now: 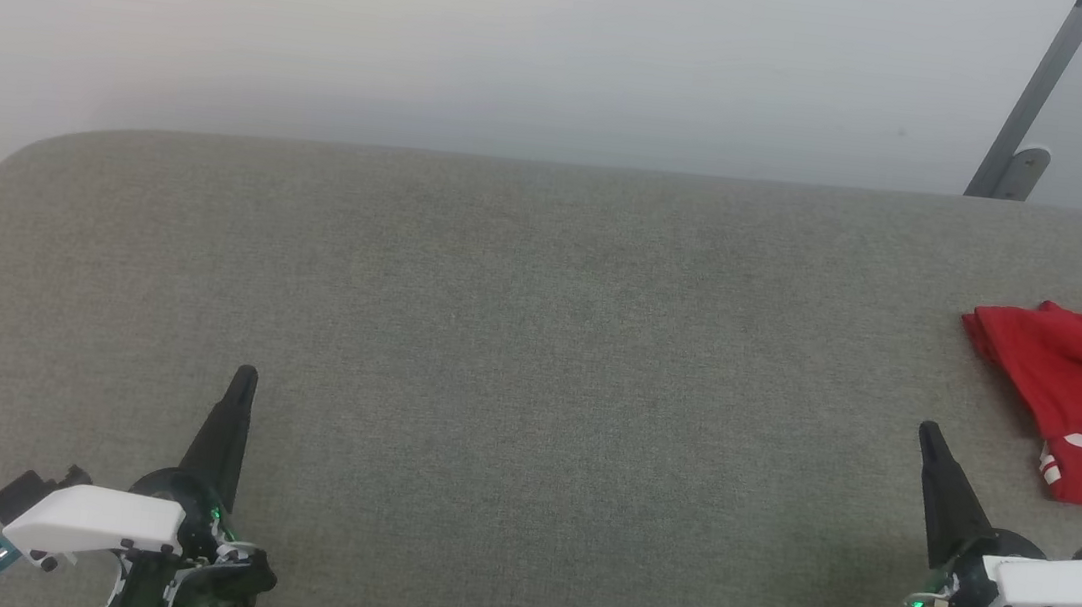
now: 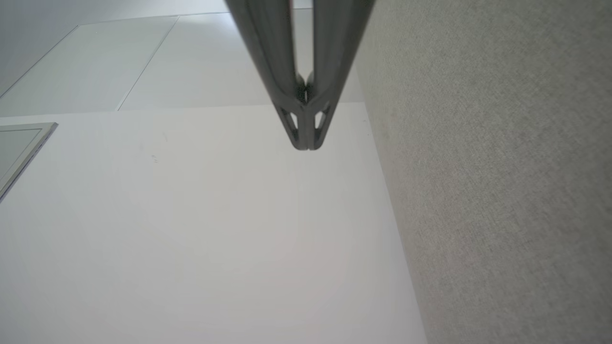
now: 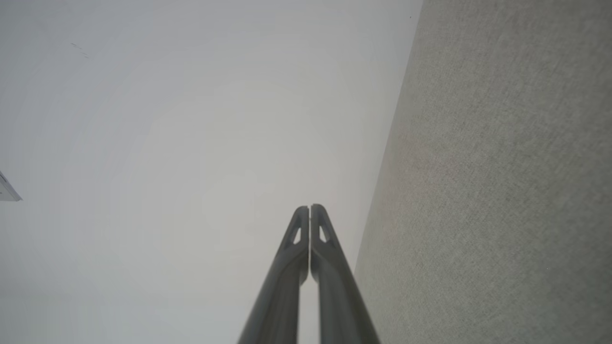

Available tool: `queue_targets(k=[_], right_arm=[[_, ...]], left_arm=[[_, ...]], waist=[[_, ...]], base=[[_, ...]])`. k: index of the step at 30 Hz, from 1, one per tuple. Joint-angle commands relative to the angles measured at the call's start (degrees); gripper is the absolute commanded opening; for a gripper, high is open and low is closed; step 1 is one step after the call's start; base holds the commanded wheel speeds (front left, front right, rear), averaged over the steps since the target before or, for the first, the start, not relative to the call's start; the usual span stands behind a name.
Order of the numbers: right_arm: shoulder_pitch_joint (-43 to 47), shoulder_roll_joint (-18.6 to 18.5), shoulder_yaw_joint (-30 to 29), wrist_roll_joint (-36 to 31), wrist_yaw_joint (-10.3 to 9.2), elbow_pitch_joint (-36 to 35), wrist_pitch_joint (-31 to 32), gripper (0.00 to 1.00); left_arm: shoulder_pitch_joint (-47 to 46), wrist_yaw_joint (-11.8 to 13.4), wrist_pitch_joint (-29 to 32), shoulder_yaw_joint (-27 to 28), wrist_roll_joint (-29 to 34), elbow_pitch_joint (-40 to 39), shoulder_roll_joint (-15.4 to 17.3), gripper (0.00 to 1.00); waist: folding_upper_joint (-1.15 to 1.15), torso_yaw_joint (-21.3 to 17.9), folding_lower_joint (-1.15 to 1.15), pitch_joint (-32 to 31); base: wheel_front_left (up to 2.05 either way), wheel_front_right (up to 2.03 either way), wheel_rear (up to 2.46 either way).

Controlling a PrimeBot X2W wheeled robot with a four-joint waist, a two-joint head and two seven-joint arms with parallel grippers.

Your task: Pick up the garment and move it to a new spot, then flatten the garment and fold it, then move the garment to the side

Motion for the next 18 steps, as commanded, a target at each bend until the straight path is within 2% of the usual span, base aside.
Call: queue_targets(k=[1,18], right_arm=[[-0.46,0.19,-0.02,0.21,0.02,-0.23,0.15,0.0],[-0.45,0.18,-0.01,0.22,0.02,-0.22,0.14,0.0]], left_arm=[[-0.74,-0.16,0.05,0.18,-0.14,-0.18,-0.09,0.0],[-0.73,-0.16,0.03,0.16,-0.16,-0.18,-0.09,0.0]], waist=[[0.0,0.0,0.0,0.0],[0.0,0.0,0.0,0.0]], base=[[0.0,0.0,0.0],[0.0,0.0,0.0]])
